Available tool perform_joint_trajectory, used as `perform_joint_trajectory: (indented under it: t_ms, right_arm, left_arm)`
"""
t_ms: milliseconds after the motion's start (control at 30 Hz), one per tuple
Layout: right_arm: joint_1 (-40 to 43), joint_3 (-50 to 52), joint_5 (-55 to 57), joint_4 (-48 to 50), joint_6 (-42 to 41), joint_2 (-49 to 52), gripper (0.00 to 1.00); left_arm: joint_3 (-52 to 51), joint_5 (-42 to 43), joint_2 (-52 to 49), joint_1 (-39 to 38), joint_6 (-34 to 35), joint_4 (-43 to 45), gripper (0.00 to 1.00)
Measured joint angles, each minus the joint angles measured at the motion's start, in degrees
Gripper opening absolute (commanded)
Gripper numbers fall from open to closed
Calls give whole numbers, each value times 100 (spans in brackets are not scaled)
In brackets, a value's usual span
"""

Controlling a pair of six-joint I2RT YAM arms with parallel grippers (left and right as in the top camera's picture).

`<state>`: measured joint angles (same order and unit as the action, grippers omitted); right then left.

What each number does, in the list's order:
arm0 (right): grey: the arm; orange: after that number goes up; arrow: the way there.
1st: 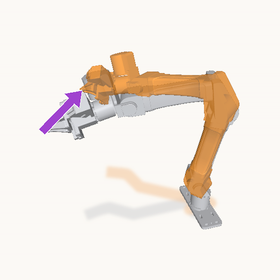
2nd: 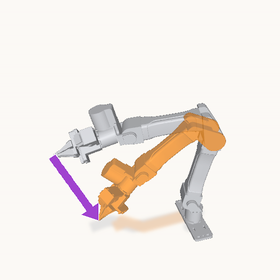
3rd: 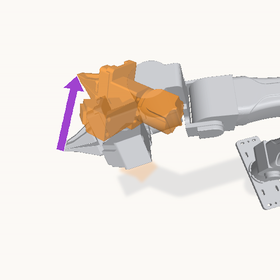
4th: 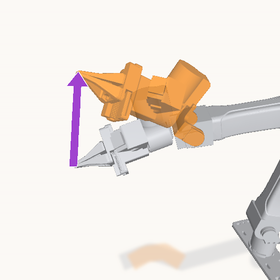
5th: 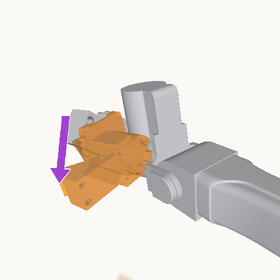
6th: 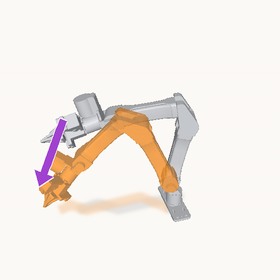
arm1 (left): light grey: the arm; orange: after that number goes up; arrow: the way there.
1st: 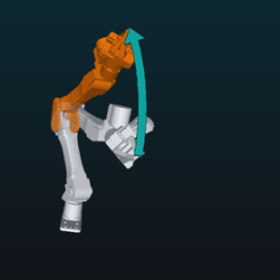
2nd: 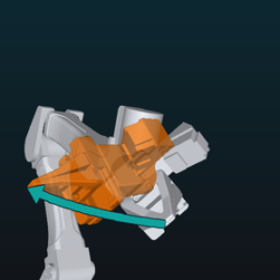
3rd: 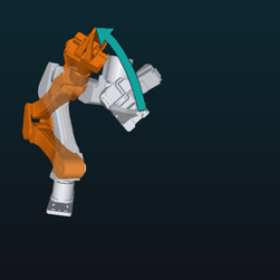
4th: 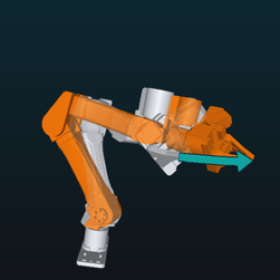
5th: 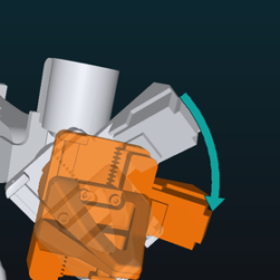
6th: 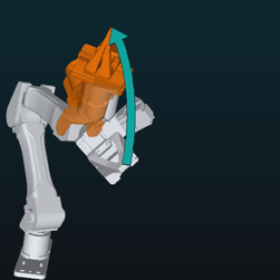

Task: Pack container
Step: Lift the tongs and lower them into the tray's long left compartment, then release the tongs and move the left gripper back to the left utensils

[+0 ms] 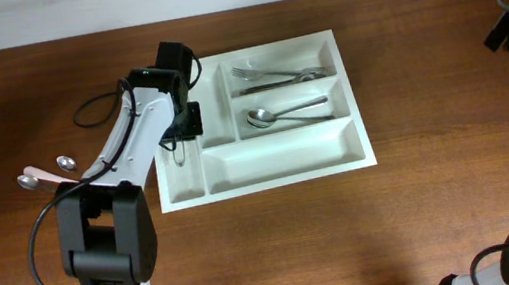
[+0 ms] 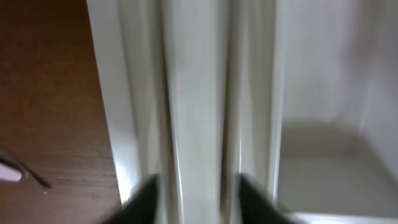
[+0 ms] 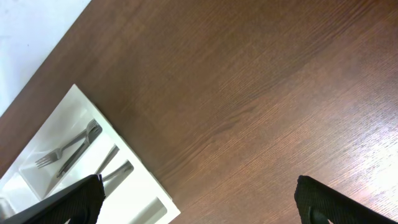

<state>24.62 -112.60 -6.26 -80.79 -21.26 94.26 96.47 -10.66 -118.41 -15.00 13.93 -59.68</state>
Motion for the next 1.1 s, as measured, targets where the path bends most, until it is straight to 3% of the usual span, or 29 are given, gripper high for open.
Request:
perform_joint_trajectory:
  t_ms: [167, 500, 633, 767, 867, 1100]
  right_arm:
    - [0, 0, 0, 2, 4, 0, 99]
    - [0, 0, 0, 4, 4, 0, 99]
    - [0, 0, 0, 50, 4, 0, 98]
    - [0, 0, 0, 66, 2, 0, 98]
    - [0, 0, 0, 63, 2, 0, 99]
    - [0, 0, 0, 63, 2, 0, 99]
  left_arm:
    - [83, -90, 195, 15, -4, -356, 65]
    - [192, -973, 1519, 120, -42, -1510, 65]
    - [201, -1200, 1969, 514, -46, -2009, 65]
    - [166, -1250, 2330, 1405, 79, -2380, 65]
    - [-155, -1123, 2579, 2225, 181, -2031, 66]
    - [-2031, 35, 2579, 3582, 511, 131, 64]
